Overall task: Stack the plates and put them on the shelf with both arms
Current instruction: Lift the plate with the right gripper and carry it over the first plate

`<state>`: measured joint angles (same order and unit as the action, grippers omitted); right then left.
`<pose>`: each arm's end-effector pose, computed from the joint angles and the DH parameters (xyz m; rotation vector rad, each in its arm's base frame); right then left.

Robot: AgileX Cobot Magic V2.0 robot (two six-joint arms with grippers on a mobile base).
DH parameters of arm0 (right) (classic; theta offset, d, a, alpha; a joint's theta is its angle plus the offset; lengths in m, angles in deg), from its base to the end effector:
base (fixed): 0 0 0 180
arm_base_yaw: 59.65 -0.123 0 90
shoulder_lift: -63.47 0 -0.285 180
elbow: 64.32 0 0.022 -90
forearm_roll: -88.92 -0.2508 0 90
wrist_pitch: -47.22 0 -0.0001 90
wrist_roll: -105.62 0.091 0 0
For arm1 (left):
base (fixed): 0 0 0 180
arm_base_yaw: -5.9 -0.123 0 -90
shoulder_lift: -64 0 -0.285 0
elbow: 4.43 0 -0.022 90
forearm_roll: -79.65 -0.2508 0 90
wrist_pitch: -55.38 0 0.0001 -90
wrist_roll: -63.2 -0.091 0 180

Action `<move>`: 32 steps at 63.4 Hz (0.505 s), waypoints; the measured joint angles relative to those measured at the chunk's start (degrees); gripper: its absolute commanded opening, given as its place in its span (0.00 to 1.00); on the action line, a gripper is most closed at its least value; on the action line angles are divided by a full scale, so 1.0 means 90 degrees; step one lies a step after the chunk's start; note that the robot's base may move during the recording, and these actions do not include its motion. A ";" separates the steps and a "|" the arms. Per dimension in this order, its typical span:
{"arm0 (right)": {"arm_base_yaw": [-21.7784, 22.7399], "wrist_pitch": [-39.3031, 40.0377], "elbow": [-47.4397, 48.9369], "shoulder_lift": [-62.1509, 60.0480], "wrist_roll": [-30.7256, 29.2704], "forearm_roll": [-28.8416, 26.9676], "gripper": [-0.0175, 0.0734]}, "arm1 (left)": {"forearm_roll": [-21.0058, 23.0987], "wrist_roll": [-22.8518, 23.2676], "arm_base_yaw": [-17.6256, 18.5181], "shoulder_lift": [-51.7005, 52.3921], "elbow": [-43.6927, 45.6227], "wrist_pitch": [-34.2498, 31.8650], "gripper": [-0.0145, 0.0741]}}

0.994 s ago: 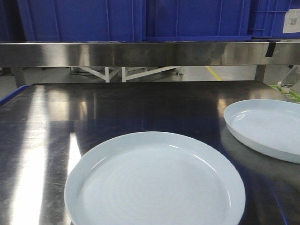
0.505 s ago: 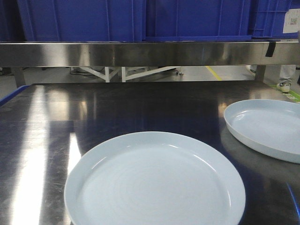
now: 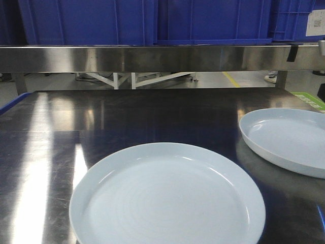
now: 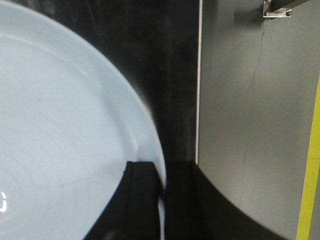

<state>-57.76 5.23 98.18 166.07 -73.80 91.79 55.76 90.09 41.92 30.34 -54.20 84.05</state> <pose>0.3178 -0.0135 0.2078 0.0158 2.8289 -0.0608 0.0859 -0.0405 0.3009 0.3756 1.8874 -0.3022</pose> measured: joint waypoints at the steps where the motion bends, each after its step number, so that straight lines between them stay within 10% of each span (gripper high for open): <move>1: 0.0000 0.0000 0.0000 0.0000 0.0000 0.0000 0.25 | 0.0000 0.0000 0.0000 0.0000 0.0000 0.0000 0.26; 32: -0.0124 -0.0829 0.0039 -0.1982 -0.0013 -0.0035 0.25 | 0.0000 0.0000 0.0000 0.0000 0.0000 0.0000 0.26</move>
<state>-58.87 -2.23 98.53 148.23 -73.92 91.47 55.76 90.09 41.92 30.34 -54.20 84.05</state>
